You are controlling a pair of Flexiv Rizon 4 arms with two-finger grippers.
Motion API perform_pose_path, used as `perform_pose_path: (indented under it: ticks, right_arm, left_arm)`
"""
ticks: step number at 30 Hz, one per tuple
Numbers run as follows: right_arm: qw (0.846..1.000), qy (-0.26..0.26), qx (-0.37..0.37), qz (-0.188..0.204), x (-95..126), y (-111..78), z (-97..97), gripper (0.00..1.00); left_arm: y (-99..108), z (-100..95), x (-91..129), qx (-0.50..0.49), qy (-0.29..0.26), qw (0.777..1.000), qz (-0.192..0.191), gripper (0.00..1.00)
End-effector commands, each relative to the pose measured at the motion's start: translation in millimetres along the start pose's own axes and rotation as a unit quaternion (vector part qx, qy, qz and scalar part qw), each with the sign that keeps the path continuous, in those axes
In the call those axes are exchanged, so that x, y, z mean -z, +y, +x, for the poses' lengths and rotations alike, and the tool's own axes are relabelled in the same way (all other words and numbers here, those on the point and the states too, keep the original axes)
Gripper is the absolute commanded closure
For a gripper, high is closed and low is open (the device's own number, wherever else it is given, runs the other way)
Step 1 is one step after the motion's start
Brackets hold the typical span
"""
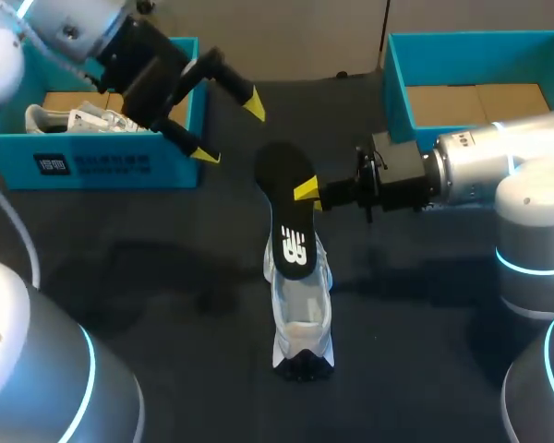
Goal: Take the shoe out of the shoebox, open the shoe tongue, remove and reinsert the insole, then place the shoe into the shoebox
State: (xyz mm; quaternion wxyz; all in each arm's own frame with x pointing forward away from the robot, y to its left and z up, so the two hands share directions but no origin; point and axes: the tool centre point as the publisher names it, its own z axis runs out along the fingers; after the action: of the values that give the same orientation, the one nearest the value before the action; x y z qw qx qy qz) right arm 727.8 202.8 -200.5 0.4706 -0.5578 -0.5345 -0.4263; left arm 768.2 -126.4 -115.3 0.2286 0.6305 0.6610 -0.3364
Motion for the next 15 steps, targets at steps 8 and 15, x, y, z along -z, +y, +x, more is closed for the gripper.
perform_pose_path:
  ticks: [8, 15]
  right_arm:
    - [1.0, -0.001, 0.0, -0.001, -2, -0.6, -0.4, 1.0]
    - [1.0, -0.001, 0.0, -0.001, -2, -0.6, -0.4, 1.0]
  left_arm:
    - [-15, 16.0, 3, -0.02, -0.075, 0.997, -0.013, 0.0]
    - [-16, 43.0, -2, -0.02, -0.147, 0.989, -0.021, 0.0]
